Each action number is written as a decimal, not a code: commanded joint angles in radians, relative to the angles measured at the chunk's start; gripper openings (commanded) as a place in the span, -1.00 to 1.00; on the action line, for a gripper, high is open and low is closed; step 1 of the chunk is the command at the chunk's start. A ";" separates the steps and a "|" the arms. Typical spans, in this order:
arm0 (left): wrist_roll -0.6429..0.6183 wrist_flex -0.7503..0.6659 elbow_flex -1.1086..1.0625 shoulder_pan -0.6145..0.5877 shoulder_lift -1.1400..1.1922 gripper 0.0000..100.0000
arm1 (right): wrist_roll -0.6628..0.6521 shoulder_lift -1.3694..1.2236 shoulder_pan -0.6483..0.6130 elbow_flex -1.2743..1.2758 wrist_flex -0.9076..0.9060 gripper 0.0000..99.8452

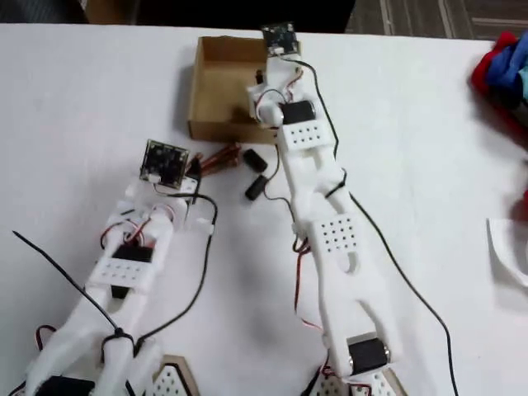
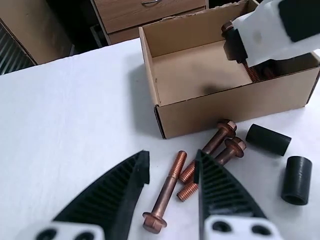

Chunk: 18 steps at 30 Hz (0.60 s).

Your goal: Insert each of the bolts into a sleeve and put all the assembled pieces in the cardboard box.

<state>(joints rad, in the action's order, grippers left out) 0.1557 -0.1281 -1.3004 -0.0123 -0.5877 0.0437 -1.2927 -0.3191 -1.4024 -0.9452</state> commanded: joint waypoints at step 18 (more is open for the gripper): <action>0.009 -0.025 0.001 -0.006 0.002 -0.67 | 0.029 -0.022 0.036 -0.015 -0.001 -0.96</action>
<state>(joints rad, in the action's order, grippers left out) 0.1557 -0.1281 -1.3034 -0.0123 -0.5877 0.0652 -1.3403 -0.3115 -1.4009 -0.9452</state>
